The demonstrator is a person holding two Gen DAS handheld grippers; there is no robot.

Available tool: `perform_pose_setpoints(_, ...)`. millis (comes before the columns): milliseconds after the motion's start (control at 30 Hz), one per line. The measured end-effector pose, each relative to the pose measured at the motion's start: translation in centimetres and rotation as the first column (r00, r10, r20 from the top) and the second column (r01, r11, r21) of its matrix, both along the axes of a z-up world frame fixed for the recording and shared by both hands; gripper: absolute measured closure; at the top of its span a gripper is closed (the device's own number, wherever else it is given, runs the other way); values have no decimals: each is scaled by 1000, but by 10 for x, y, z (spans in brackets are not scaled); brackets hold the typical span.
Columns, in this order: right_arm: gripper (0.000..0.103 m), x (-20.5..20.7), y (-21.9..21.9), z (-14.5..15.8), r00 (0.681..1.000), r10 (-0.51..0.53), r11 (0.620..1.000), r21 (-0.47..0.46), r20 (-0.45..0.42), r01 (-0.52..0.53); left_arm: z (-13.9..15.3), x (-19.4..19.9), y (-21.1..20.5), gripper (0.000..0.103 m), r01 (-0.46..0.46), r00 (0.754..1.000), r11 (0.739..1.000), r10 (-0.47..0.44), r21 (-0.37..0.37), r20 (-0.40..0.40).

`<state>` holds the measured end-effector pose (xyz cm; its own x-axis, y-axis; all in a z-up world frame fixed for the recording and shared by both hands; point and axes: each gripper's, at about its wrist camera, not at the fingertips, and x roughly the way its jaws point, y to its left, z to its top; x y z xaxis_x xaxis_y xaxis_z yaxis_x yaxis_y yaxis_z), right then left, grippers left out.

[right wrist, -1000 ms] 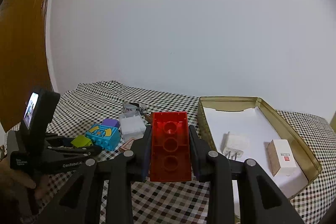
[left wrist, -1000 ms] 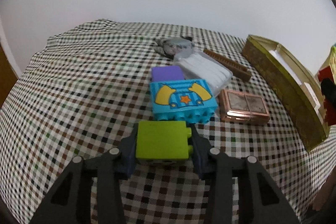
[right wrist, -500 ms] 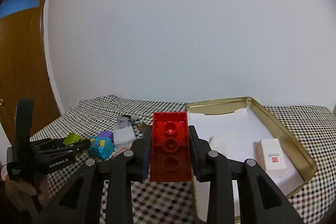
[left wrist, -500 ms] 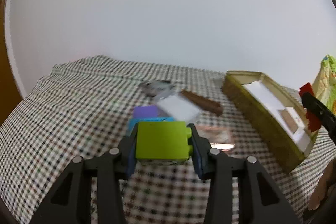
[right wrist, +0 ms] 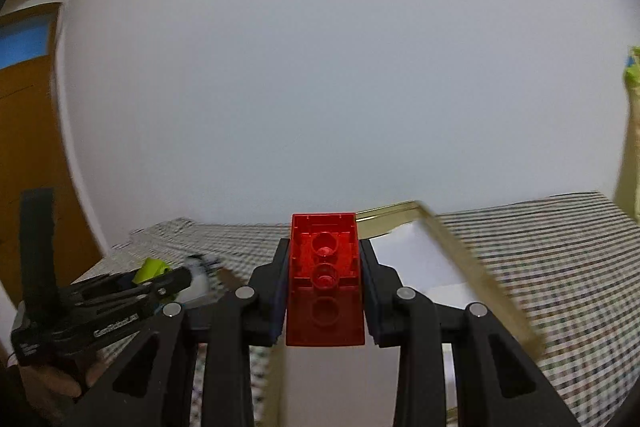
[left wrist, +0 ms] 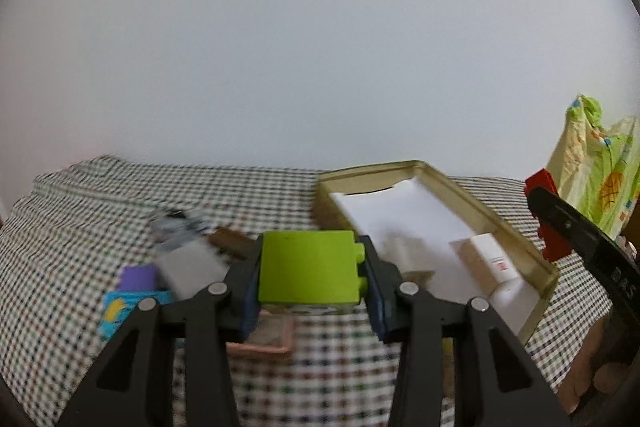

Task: Organize rigid objects
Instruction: 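Carry the red brick and green block into the tray and release both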

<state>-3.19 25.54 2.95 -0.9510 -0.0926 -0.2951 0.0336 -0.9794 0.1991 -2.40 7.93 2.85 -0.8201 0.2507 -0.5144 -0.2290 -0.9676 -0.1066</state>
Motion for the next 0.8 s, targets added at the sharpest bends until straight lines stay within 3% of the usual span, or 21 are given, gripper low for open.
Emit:
perform_pose_setpoints(367, 69, -21, 62, -13, 989, -132, 991, 3, 69, 132, -5, -18, 70, 61, 99, 995, 995, -99, -5, 14)
perform_pose_setpoints(533, 69, -38, 58, -24, 980, -160, 986, 74, 118, 152, -14, -21, 95, 61, 143, 989, 990, -142, -12, 49)
perform_pose_setpoints(800, 69, -41, 56, -29, 973, -154, 986, 88, 169, 140, -26, -18, 104, 61, 167, 984, 985, -164, -51, 64)
